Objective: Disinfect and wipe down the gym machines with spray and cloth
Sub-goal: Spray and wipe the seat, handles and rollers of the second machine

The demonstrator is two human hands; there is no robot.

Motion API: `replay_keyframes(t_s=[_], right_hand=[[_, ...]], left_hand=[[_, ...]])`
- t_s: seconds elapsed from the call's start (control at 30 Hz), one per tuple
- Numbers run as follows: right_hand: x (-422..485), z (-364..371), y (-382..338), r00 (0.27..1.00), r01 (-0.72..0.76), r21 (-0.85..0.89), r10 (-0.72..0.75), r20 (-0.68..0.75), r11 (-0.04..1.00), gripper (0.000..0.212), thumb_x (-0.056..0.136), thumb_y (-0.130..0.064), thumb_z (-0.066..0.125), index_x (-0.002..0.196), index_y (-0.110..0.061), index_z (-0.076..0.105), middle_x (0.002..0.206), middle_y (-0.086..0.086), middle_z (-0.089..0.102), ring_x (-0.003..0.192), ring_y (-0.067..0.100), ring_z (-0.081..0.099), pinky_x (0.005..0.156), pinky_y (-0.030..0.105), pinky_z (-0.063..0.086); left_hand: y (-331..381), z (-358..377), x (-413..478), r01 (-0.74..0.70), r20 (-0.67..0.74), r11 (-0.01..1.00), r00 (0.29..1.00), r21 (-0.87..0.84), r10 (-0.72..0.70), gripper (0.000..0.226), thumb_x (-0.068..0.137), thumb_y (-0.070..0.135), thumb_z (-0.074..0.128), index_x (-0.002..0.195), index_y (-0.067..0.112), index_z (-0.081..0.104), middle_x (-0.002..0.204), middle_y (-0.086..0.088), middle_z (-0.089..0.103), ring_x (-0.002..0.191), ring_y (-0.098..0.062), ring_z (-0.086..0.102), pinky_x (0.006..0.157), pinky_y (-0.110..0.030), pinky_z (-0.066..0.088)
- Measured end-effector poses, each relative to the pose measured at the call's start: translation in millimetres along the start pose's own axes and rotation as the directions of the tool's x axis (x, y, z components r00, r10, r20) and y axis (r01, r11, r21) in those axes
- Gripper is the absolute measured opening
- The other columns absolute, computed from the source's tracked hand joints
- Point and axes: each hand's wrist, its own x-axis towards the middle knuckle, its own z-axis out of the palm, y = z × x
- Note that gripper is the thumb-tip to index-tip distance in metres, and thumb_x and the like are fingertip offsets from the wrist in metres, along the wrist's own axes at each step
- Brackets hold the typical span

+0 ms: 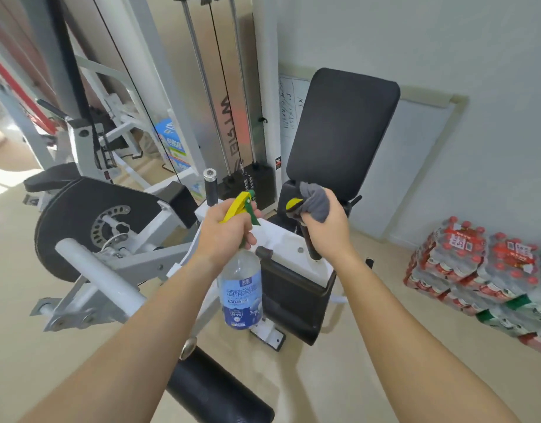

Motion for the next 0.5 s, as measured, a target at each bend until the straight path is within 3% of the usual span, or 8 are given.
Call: replay_keyframes(t_s=[0.07, 0.13, 0.27, 0.4, 0.5], right_hand=[[0.8, 4.6, -35.5, 0.994, 0.083, 0.021, -0.081, -0.069, 0.996, 0.035, 0.095, -0.017, 0.064, 0.128, -0.025, 0.054, 0.111, -0.011, 0.064, 0.102, 0.006, 0.062, 0.085, 0.013, 0.049], [4.1, 17.1, -63.7, 0.989, 0.136, 0.01, -0.135, -0.059, 0.991, 0.029, 0.094, -0.016, 0.065, 0.119, -0.027, 0.054, 0.101, -0.017, 0.062, 0.096, 0.003, 0.061, 0.082, 0.006, 0.047], [19.9, 58.3, -100.5, 0.994, 0.108, 0.081, -0.106, -0.028, 0.991, 0.032, 0.091, -0.01, 0.067, 0.114, -0.027, 0.052, 0.099, -0.015, 0.061, 0.096, 0.008, 0.062, 0.083, 0.011, 0.05], [42.1, 113.5, -123.5, 0.984, -0.091, 0.312, 0.133, -0.117, 0.946, 0.028, 0.089, -0.008, 0.068, 0.113, -0.019, 0.057, 0.097, -0.007, 0.064, 0.092, 0.008, 0.063, 0.073, 0.017, 0.049], [59.1, 159.5, -131.9, 0.898, -0.248, 0.656, 0.423, -0.12, 0.713, 0.017, 0.092, -0.015, 0.065, 0.109, -0.014, 0.064, 0.084, 0.0, 0.064, 0.078, 0.014, 0.063, 0.062, 0.024, 0.05]], left_hand=[[27.6, -21.6, 3.3, -0.03, -0.004, 0.999, 1.0, -0.028, 0.03, 0.032, 0.08, -0.012, 0.045, 0.097, 0.005, 0.067, 0.1, -0.014, 0.076, 0.048, -0.019, 0.054, 0.05, -0.028, 0.044], [57.3, -46.9, 9.7, -0.07, 0.004, 0.997, 0.997, -0.045, 0.071, 0.032, 0.079, -0.011, 0.045, 0.096, 0.004, 0.068, 0.098, -0.013, 0.077, 0.049, -0.02, 0.053, 0.051, -0.028, 0.044], [100.4, -105.5, 31.2, -0.131, 0.039, 0.99, 0.99, -0.044, 0.132, 0.031, 0.078, -0.01, 0.046, 0.098, 0.002, 0.066, 0.096, -0.015, 0.076, 0.05, -0.022, 0.052, 0.052, -0.028, 0.045], [95.0, -165.6, 66.9, -0.15, 0.116, 0.986, 0.983, 0.066, 0.142, 0.03, 0.078, -0.011, 0.046, 0.095, 0.002, 0.067, 0.105, -0.021, 0.075, 0.058, -0.027, 0.054, 0.052, -0.03, 0.044], [66.8, -198.1, 104.0, -0.132, 0.214, 0.969, 0.973, 0.209, 0.086, 0.032, 0.079, -0.011, 0.047, 0.1, 0.0, 0.068, 0.105, -0.019, 0.075, 0.049, -0.023, 0.053, 0.045, -0.025, 0.043]])
